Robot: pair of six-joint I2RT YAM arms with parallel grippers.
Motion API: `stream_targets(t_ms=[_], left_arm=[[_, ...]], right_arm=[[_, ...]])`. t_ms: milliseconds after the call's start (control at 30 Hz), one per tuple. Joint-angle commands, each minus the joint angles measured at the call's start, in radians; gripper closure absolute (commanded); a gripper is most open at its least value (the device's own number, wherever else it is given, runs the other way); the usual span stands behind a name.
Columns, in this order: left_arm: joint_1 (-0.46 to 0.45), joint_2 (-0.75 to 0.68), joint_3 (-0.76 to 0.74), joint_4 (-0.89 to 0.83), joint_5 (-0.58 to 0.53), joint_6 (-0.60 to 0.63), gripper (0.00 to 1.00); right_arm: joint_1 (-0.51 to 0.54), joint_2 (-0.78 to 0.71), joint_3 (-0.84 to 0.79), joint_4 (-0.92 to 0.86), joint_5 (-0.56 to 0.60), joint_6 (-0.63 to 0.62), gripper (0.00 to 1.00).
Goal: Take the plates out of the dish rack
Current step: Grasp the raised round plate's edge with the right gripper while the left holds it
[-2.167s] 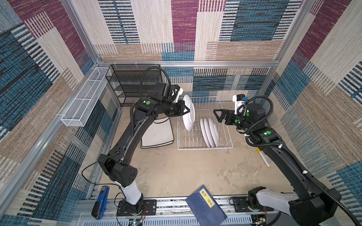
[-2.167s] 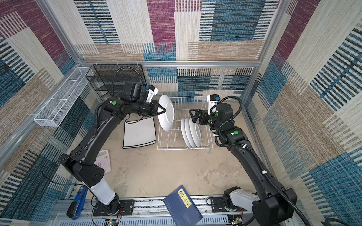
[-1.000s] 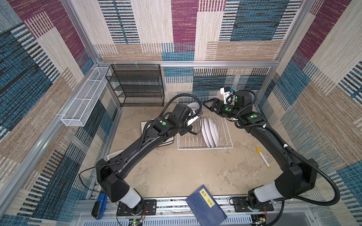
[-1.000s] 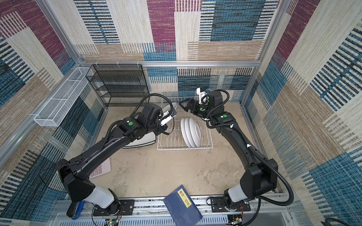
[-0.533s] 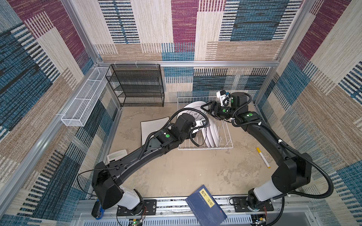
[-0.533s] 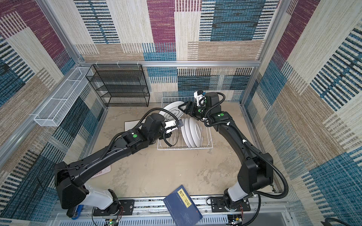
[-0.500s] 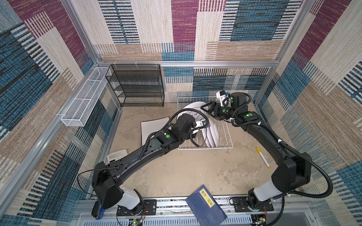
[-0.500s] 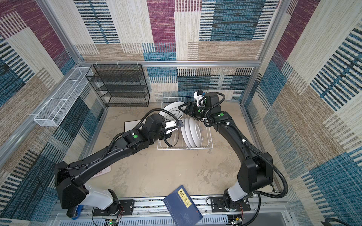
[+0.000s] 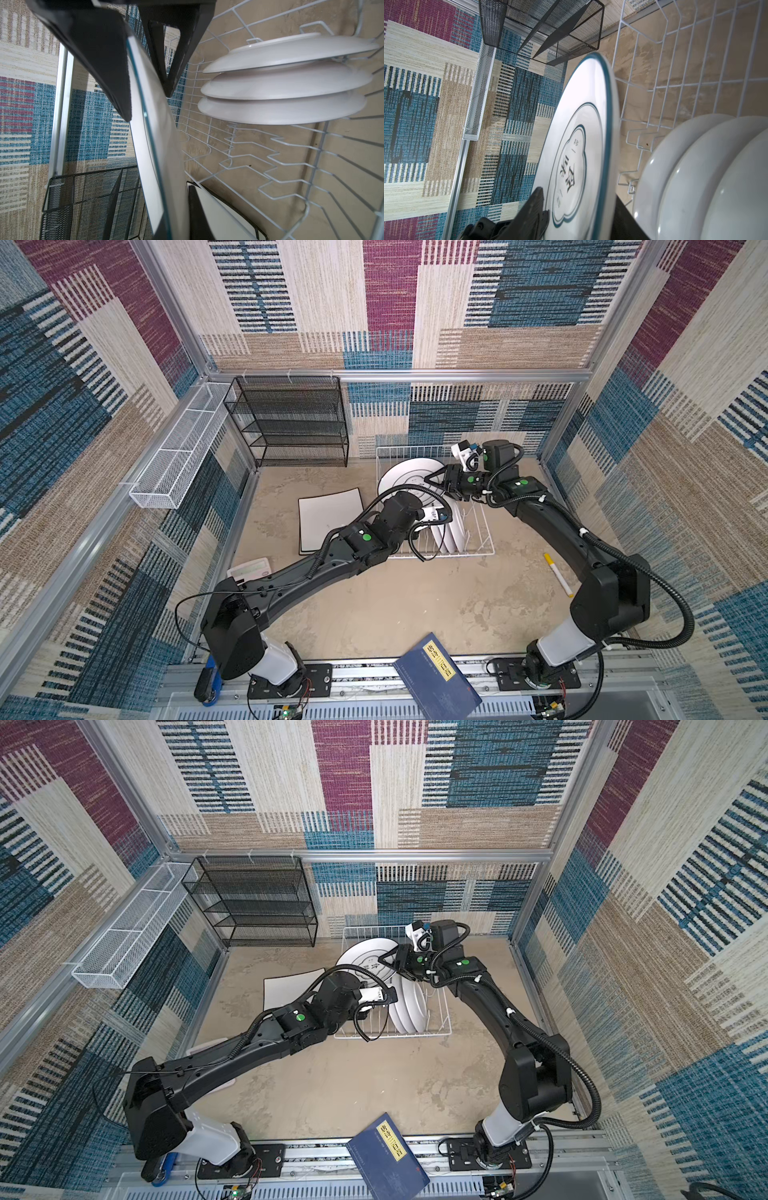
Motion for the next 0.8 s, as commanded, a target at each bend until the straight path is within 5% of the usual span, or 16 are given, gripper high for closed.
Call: stream_targets(t_ms=[0,433,533,700,767], left_arm=[[-0.003,0.003,-0.005,0.136,-0.044,0.043,1.00],[-0.003,0.035,-0.006,0.174,-0.121,0.044,0.99],[-0.003,0.033,0.010,0.131,-0.112,0.004,0.84],[-0.001,0.021,0.029,0.077,-0.082,-0.066,0.36],[-0.001,0.016,0.038,0.053,-0.070,-0.097,0.25]], right_arm=[[0.002,0.001,-0.008,0.018,-0.029,0.024,0.56],[0.001,-0.025,-0.058,0.126,-0.066,0.080,1.00],[0.000,-0.040,-0.073,0.160,-0.059,0.094,1.00],[-0.007,-0.061,-0.090,0.196,-0.024,0.121,1.00],[-0.014,-0.070,-0.101,0.218,-0.009,0.139,1.00]])
